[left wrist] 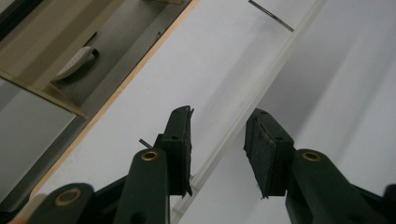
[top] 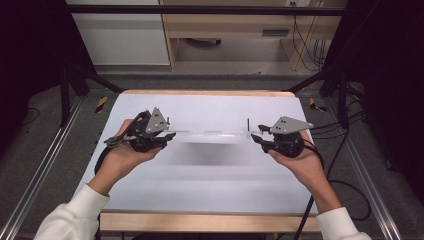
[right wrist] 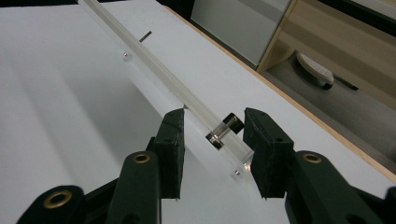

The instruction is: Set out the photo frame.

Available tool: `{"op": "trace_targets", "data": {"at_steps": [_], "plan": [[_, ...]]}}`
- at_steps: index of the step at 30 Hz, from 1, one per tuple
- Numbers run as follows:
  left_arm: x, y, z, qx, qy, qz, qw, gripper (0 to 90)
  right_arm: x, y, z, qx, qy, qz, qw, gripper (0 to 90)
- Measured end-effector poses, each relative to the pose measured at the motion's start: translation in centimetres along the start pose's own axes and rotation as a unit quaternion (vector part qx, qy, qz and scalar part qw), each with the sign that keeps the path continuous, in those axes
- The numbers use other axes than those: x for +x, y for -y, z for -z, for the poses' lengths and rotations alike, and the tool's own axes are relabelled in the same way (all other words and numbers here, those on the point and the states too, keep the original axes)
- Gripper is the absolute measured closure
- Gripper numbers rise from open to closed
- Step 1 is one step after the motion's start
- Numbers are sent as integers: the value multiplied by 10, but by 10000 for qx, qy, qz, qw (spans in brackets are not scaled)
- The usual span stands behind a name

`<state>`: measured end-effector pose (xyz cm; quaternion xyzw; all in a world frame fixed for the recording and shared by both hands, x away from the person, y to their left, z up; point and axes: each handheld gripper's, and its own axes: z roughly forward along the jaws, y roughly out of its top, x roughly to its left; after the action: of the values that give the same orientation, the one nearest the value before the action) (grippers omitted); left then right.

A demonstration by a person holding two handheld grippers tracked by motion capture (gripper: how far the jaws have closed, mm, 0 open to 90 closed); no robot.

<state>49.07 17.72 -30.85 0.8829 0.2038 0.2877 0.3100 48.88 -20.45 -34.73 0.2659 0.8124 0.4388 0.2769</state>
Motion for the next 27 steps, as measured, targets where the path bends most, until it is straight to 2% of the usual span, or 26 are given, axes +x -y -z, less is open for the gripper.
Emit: {"op": "trace_targets", "data": {"at_steps": [2,3,4,5,6,7,8,9,12,13,15,16,17,18,19,20,21,22,23,27], "plan": [[4,-1,-1,-131,-26,48,9999,604,-2,-1,-1,-12,2,-41,10000,600],[8,-1,-2,-273,-50,98,9996,564,-6,-4,-2,-26,-11,-108,9999,599],[8,-1,-2,-273,-50,98,9996,521,-7,-5,-3,-20,-16,-127,9999,599],[13,0,0,-582,-190,248,9978,455,-9,-7,-4,-9,-12,-135,9999,599],[15,0,3,-776,-232,371,9960,412,-11,-9,-5,-8,-3,-146,9999,599],[15,0,3,-776,-232,371,9960,373,-13,-10,-6,-7,7,-162,9999,598],[17,0,6,-959,-296,516,9936,373,-13,-10,-6,-7,7,-162,9999,598],[18,1,9,-1099,-328,655,9912,283,-17,-13,-8,-40,15,-203,9998,597],[20,7,19,-1448,-454,986,9835,253,-21,-16,-11,-70,33,-254,9996,595],[20,10,21,-1487,-469,1089,9817,231,-26,-18,-13,-109,53,-338,9994,592],[19,19,21,-1516,-496,1242,9794,216,-30,-20,-16,-138,92,-420,9990,588],[18,28,19,-1365,-696,1239,9804,211,-32,-21,-18,-155,110,-460,9988,586],[18,28,19,-1365,-696,1239,9804,199,-32,-21,-18,-155,110,-460,9988,586],[18,33,17,-1332,-697,1314,9799,182,-36,-25,-21,-147,166,-582,9981,580],[18,39,16,-1321,-659,1452,9783,182,-36,-25,-21,-147,166,-582,9981,580],[18,44,14,-1318,-652,1559,9768,171,-38,-28,-24,-128,266,-630,9976,577],[18,50,12,-1296,-693,1616,9759,171,-38,-28,-24,-128,266,-630,9976,577],[18,60,9,-1166,-833,1656,9757,173,-42,-31,-28,-138,307,-688,9971,574],[18,60,9,-1166,-833,1656,9757,173,-44,-31,-29,-149,321,-728,9967,574],[14,86,-3,-1015,-831,1922,9726,174,-49,-33,-34,-187,355,-830,9957,570]]}}
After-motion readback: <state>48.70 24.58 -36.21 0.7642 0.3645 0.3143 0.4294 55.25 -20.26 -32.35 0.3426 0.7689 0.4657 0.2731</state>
